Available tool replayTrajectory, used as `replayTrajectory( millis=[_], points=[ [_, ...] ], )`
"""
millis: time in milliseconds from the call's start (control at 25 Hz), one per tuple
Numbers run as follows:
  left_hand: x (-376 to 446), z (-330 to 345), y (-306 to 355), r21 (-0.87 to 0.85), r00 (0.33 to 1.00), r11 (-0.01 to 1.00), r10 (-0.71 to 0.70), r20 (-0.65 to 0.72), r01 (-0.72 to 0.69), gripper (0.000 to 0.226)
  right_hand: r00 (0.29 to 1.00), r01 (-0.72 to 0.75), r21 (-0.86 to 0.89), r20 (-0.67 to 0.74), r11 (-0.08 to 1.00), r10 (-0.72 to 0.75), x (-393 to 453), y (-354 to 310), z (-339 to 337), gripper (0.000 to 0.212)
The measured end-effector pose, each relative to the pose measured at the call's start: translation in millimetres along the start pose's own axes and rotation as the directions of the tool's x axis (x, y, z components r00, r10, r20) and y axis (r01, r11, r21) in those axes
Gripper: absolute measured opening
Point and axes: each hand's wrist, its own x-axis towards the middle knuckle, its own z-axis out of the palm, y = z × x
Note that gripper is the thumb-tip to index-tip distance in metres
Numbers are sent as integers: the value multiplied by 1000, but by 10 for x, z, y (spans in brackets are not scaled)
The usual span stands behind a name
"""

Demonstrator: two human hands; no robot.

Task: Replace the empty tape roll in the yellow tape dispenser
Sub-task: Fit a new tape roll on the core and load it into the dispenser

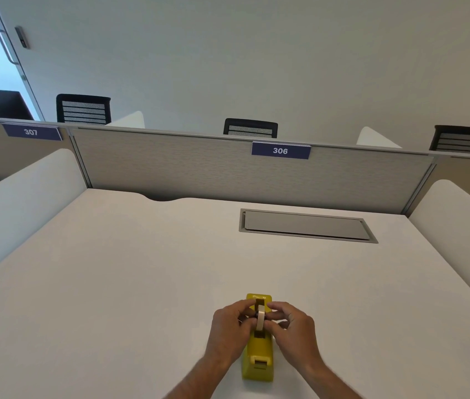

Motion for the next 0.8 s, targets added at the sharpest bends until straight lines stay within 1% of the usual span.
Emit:
replayTrajectory(
  millis=[240, 480, 680, 800],
  points=[
    [-4, 7, -1, 54, 999, 997, 47, -6, -46, 48, 999, 49, -101, -6, 994, -50, 6, 70, 3, 33],
    [17, 2, 31, 94, 998, 994, 63, -6, -62, 43, 996, 88, -107, -11, 990, -89, 28, 29, 8, 27],
    [38, -4, 25, 103, 998, 993, 65, -4, -64, 42, 995, 98, -122, -7, 988, -99, 49, 12, 13, 25],
    [43, -11, 11, 147, 996, 985, 85, 12, -86, 43, 992, 123, -146, -4, 982, -125, 42, -2, 11, 24]
  ],
)
